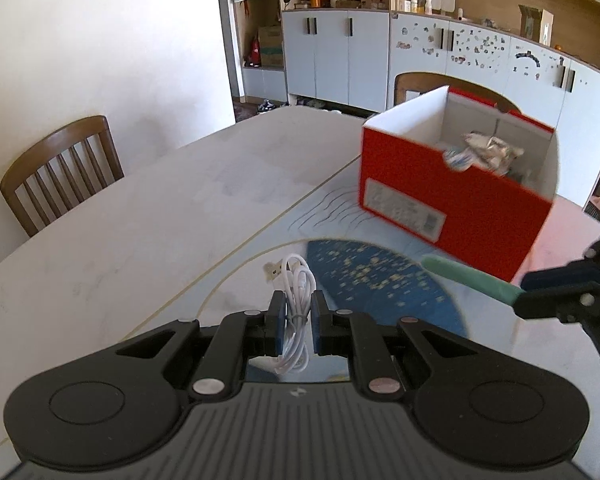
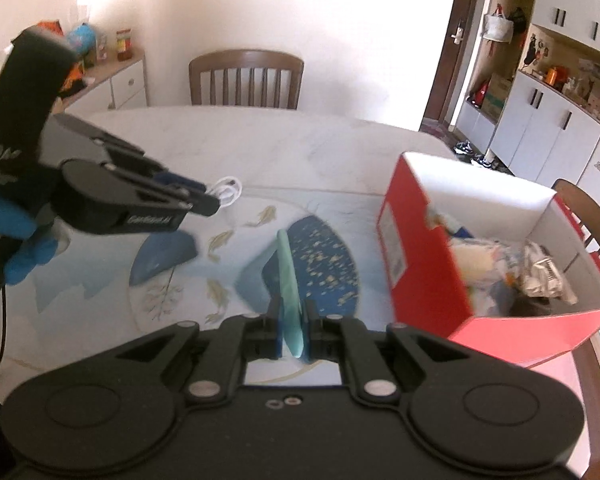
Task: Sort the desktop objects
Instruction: 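Carry the cable and toothbrush over the red shoebox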
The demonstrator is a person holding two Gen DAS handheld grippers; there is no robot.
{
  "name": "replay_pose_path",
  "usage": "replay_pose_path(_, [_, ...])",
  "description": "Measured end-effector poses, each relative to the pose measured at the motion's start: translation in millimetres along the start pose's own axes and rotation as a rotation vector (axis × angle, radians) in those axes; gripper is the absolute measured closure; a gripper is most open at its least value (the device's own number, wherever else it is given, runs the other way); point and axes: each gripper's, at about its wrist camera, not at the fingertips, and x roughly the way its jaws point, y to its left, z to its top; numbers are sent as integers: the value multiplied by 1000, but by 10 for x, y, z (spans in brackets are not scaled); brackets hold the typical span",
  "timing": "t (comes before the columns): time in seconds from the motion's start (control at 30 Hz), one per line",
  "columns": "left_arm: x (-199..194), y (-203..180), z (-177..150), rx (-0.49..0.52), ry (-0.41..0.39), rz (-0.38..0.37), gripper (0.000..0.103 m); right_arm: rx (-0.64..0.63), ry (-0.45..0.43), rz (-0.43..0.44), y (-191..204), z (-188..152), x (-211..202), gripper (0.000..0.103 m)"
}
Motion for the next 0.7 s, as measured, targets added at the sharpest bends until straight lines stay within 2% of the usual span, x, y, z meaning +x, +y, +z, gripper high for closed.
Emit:
replay_pose_path(0.43, [-411,-566,468,-6,-32,-27,91,49,-60,17,-590,136,-431,95])
replay_pose_path(0.7, [-441,-884,798,-29,-53,-40,91,79,-75,17,-1071,171,-588,95])
